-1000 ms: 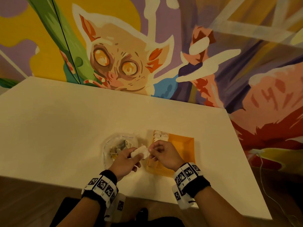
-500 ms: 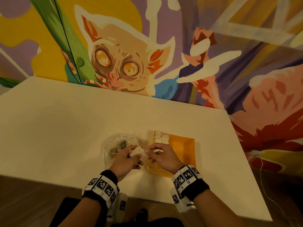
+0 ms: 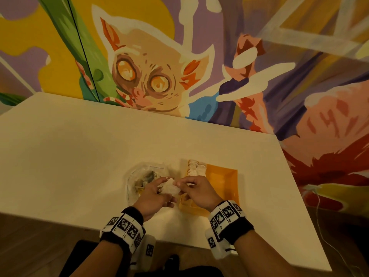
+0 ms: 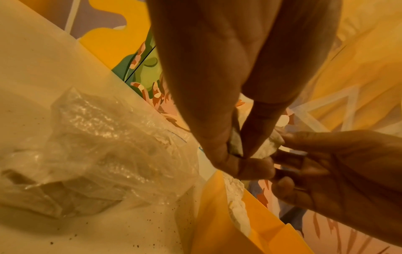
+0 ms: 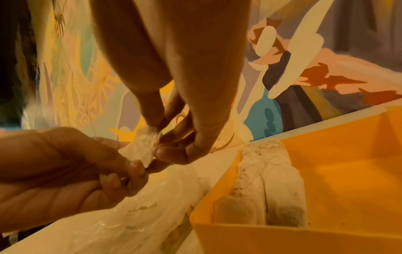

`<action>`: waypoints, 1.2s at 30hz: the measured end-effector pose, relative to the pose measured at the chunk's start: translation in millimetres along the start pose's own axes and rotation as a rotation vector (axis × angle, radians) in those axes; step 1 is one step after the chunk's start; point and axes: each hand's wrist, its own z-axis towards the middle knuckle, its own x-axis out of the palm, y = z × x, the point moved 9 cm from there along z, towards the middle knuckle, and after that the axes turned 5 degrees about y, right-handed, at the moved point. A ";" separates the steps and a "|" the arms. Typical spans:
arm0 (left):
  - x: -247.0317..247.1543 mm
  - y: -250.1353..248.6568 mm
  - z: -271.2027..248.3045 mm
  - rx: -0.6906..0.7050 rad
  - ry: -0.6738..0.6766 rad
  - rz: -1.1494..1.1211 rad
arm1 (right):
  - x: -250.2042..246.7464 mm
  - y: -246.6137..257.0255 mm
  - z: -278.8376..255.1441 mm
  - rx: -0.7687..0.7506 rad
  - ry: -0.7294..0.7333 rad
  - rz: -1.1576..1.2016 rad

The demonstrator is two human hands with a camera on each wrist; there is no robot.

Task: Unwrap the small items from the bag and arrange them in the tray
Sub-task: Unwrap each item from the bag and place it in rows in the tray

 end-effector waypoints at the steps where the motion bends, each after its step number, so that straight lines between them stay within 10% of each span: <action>1: 0.9 -0.8 -0.4 0.002 0.014 0.011 | 0.2 0.7 0.7 -0.009 0.008 -0.006; 21: -11.6 3.1 -4.1 -0.071 -0.034 0.020 | -38.4 6.7 3.0 -0.115 -0.354 0.019; 28: -12.3 -16.5 -3.3 -0.006 -0.155 -0.065 | -31.1 18.4 0.7 -0.136 -0.231 -0.201; 36: -2.8 -53.3 -6.8 0.195 -0.215 0.378 | -23.8 18.3 1.1 -0.202 -0.232 -0.158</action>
